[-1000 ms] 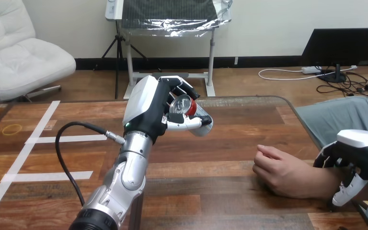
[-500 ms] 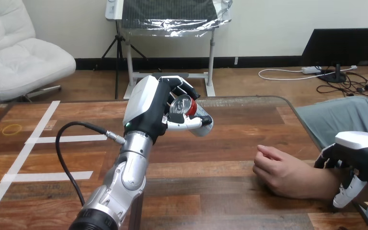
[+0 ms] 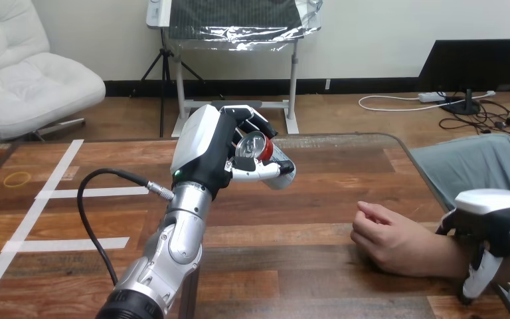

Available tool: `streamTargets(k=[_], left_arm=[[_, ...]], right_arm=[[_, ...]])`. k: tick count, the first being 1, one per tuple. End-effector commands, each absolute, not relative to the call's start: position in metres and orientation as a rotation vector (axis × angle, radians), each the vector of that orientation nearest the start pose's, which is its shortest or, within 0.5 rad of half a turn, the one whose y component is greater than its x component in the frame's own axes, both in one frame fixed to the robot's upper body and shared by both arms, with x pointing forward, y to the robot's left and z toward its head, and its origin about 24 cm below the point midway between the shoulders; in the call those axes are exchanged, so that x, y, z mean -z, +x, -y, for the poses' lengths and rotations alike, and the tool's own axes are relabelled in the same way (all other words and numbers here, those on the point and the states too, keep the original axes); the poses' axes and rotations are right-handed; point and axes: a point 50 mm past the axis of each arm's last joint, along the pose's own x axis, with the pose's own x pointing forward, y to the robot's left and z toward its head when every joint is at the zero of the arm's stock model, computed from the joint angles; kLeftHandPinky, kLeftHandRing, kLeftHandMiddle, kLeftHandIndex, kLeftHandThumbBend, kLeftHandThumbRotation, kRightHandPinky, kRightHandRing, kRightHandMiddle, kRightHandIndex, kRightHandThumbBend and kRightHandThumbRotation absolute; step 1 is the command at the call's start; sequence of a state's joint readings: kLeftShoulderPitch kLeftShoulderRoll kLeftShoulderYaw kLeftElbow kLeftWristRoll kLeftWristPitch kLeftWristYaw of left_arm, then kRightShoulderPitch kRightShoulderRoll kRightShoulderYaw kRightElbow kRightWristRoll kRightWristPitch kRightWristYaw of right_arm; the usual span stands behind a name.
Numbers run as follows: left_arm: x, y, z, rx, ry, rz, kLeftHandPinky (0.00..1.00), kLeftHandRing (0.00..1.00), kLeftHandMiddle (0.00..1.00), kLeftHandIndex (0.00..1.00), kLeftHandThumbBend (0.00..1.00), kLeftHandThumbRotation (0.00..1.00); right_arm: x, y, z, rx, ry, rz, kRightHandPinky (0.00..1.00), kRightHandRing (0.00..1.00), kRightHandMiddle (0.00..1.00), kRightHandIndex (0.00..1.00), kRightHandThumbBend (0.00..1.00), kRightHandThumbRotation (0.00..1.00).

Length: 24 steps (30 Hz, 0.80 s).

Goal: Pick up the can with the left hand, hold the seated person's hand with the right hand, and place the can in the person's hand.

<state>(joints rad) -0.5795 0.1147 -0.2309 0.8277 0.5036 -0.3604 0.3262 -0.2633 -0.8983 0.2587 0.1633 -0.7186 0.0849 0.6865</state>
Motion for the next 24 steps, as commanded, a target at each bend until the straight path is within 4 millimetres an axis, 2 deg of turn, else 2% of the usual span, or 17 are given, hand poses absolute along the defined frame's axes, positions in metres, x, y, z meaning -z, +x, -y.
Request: streamTargets(k=[1,6,24], left_arm=[[-0.087,0.355,-0.090,0.122,0.679,0.385,0.30,0.35,0.43,0.48,0.63,0.00],[-0.087,0.355,-0.090,0.123,0.675,0.381,0.30,0.35,0.44,0.48,0.62,0.00],[-0.087,0.354,-0.092,0.127,0.676,0.385,0.30,0.35,0.44,0.49,0.62,0.00]], right_arm=[[-0.093,0.293,0.271,-0.565,-1.621,-0.546,0.70,0.76,0.81,0.80,0.76,0.03],[-0.089,0.292,0.270,-0.580,-1.637,-0.549,0.73,0.78,0.82,0.79,0.77,0.03],[-0.075,0.290,0.263,-0.637,-1.690,-0.617,0.63,0.74,0.83,0.78,0.77,0.04]])
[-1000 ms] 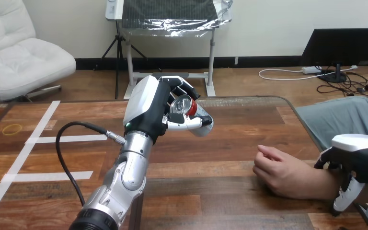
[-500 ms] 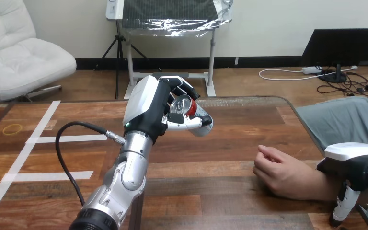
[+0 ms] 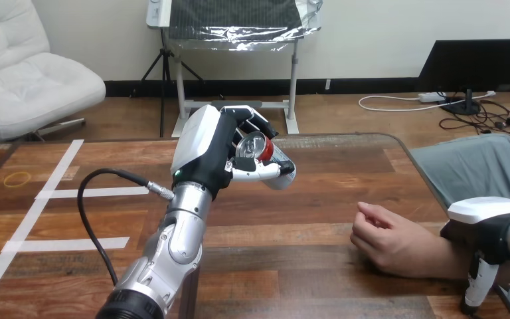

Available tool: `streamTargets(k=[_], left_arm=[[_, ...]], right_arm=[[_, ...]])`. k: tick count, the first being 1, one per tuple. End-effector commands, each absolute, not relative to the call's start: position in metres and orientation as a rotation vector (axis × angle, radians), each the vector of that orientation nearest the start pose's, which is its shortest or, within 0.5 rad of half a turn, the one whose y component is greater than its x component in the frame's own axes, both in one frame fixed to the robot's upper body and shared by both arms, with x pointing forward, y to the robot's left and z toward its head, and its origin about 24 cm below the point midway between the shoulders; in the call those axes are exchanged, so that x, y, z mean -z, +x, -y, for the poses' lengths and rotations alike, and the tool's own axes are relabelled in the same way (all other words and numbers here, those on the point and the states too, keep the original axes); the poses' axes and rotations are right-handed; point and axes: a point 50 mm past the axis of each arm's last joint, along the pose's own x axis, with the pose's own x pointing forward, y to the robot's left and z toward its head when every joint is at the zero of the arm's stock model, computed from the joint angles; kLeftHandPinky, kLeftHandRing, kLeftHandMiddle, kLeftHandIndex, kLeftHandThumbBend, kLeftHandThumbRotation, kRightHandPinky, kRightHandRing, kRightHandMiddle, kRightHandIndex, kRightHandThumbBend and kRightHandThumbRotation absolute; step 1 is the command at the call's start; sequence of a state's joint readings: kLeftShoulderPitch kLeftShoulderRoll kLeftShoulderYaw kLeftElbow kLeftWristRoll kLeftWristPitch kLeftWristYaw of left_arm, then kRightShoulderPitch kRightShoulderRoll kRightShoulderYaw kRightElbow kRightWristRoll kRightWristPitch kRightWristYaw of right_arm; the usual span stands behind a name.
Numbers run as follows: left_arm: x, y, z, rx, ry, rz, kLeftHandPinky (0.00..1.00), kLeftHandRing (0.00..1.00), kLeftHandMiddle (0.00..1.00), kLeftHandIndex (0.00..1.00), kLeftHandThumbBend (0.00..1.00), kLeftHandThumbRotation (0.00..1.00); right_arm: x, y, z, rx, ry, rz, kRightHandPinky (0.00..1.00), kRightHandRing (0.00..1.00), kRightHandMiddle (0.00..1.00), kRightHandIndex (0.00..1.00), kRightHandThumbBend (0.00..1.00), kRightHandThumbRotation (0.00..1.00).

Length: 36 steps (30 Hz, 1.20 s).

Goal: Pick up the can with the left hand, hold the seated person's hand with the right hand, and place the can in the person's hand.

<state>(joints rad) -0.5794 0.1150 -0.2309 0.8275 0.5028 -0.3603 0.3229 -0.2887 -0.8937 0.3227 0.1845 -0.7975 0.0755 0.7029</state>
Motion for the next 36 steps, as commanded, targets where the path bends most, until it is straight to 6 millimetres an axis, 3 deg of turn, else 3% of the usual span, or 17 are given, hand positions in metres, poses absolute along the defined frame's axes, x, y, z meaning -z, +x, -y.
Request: streamTargets(k=[1,11,16,25,36], left_arm=[[-0.087,0.354,-0.092,0.127,0.676,0.384,0.29,0.35,0.44,0.49,0.62,0.00],[-0.087,0.354,-0.092,0.124,0.684,0.381,0.29,0.35,0.44,0.49,0.62,0.00],[-0.087,0.355,-0.093,0.127,0.686,0.377,0.30,0.35,0.44,0.49,0.62,0.00],[-0.087,0.355,-0.093,0.128,0.690,0.379,0.30,0.36,0.44,0.49,0.62,0.00],[-0.087,0.356,-0.093,0.130,0.693,0.376,0.30,0.36,0.44,0.49,0.62,0.00]], right_arm=[[-0.075,0.290,0.263,-0.638,-1.692,-0.620,0.62,0.74,0.83,0.78,0.77,0.05],[-0.067,0.288,0.260,-0.651,-1.689,-0.620,0.56,0.70,0.80,0.75,0.76,0.05],[-0.065,0.287,0.260,-0.657,-1.673,-0.602,0.44,0.56,0.66,0.66,0.75,0.01],[-0.064,0.286,0.260,-0.656,-1.678,-0.567,0.39,0.48,0.55,0.51,0.74,0.00],[-0.066,0.286,0.260,-0.641,-1.708,-0.562,0.25,0.34,0.46,0.47,0.71,0.00]])
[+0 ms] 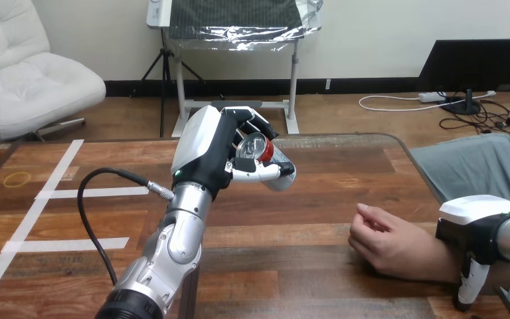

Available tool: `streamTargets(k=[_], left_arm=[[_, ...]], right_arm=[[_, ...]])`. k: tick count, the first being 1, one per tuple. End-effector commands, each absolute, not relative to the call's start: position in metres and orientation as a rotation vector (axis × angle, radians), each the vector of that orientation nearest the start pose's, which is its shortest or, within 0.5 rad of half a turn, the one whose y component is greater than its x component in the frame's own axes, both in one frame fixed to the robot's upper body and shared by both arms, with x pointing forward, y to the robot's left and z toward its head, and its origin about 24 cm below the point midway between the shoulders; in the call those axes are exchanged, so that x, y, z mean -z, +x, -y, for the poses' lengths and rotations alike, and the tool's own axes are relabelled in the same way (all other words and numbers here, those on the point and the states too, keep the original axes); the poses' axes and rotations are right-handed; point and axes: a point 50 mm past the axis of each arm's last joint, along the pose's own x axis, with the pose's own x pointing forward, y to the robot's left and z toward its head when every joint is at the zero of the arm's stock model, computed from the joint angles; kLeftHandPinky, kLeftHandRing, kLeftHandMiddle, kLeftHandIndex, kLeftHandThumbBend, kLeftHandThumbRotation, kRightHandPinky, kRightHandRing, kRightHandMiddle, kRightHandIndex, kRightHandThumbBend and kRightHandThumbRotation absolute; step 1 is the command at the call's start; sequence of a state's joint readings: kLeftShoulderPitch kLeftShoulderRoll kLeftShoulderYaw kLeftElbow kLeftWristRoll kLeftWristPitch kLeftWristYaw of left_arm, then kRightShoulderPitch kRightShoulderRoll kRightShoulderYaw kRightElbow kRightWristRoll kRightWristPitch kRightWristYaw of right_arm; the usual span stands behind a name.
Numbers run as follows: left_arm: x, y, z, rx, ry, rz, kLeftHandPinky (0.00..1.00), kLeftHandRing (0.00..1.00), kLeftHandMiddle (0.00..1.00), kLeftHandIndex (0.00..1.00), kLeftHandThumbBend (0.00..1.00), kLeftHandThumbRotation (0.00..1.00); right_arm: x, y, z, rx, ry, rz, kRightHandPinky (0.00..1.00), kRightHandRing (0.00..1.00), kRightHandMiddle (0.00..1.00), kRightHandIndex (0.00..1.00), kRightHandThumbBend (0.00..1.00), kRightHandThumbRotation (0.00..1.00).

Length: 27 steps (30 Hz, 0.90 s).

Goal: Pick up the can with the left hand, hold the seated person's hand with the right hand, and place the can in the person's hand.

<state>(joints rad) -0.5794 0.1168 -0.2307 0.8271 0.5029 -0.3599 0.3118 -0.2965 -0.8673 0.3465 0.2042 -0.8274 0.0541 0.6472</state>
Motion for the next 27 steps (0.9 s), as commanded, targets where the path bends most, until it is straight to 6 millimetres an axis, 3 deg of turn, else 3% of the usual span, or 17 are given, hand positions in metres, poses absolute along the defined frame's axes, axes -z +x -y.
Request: streamTargets(k=[1,16,27], left_arm=[[-0.0871,0.3556,-0.0934,0.130,0.694,0.376,0.30,0.36,0.44,0.49,0.62,0.00],[-0.0874,0.3567,-0.0925,0.131,0.702,0.377,0.32,0.37,0.45,0.49,0.63,0.00],[-0.0878,0.3576,-0.0914,0.136,0.702,0.373,0.32,0.37,0.45,0.49,0.63,0.00]], right_arm=[[-0.0664,0.2863,0.2601,-0.640,-1.711,-0.563,0.24,0.34,0.45,0.47,0.70,0.00],[-0.0698,0.2869,0.2623,-0.596,-1.704,-0.549,0.17,0.27,0.39,0.40,0.65,0.00],[-0.0745,0.2863,0.2640,-0.559,-1.678,-0.519,0.16,0.24,0.35,0.36,0.67,0.00]])
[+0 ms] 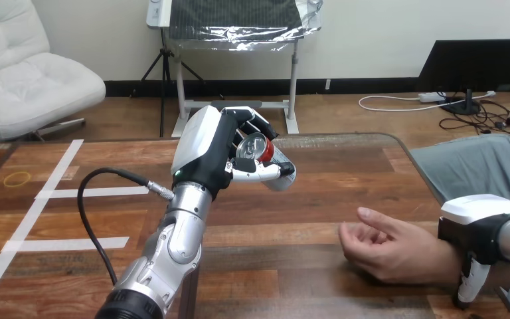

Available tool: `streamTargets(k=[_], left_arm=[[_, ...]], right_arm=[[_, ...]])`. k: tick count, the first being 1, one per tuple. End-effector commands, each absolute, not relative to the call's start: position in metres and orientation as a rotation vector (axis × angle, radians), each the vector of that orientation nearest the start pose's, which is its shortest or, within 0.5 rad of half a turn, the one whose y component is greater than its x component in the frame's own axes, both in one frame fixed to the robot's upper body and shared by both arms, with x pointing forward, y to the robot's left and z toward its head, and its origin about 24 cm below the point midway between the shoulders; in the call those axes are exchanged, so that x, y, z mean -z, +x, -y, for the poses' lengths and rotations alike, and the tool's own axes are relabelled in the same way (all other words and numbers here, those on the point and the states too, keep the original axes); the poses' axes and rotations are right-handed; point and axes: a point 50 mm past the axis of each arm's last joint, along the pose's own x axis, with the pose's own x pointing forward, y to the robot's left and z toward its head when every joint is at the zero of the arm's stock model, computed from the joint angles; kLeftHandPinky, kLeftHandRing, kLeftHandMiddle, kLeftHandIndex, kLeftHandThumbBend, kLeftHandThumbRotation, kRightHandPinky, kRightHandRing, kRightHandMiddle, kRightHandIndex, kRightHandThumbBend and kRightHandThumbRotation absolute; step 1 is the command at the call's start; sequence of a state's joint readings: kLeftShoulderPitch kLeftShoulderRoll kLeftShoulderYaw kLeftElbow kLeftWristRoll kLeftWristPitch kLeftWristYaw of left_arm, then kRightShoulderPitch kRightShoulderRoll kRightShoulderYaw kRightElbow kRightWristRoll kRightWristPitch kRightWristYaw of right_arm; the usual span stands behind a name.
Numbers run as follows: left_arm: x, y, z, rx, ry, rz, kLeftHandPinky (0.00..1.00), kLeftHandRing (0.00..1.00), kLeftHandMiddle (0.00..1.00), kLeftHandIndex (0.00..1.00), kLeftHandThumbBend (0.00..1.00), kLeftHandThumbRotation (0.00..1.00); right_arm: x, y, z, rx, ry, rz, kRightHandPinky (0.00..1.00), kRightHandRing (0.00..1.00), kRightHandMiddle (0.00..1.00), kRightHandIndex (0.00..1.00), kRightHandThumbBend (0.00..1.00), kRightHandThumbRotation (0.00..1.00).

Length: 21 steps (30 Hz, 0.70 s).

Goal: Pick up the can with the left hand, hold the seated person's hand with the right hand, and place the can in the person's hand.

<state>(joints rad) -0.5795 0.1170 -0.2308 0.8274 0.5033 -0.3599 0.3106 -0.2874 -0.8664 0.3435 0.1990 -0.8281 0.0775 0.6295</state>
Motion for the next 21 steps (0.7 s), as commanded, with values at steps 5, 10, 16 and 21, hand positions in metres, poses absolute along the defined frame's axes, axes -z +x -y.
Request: streamTargets(k=[5,10,16,21], left_arm=[[-0.0881,0.3580,-0.0908,0.139,0.704,0.370,0.32,0.37,0.44,0.49,0.63,0.00],[-0.0883,0.3582,-0.0903,0.140,0.705,0.373,0.32,0.37,0.45,0.49,0.63,0.00],[-0.0888,0.3582,-0.0895,0.142,0.706,0.376,0.32,0.37,0.44,0.49,0.63,0.00],[-0.0895,0.3585,-0.0887,0.142,0.711,0.378,0.33,0.37,0.44,0.49,0.63,0.00]], right_arm=[[-0.0761,0.2870,0.2650,-0.546,-1.684,-0.509,0.17,0.26,0.35,0.36,0.68,0.00],[-0.0777,0.2879,0.2660,-0.529,-1.677,-0.512,0.17,0.26,0.36,0.36,0.68,0.00],[-0.0808,0.2886,0.2675,-0.515,-1.662,-0.490,0.16,0.25,0.35,0.36,0.68,0.00],[-0.0841,0.2898,0.2684,-0.505,-1.670,-0.471,0.16,0.25,0.36,0.36,0.68,0.00]])
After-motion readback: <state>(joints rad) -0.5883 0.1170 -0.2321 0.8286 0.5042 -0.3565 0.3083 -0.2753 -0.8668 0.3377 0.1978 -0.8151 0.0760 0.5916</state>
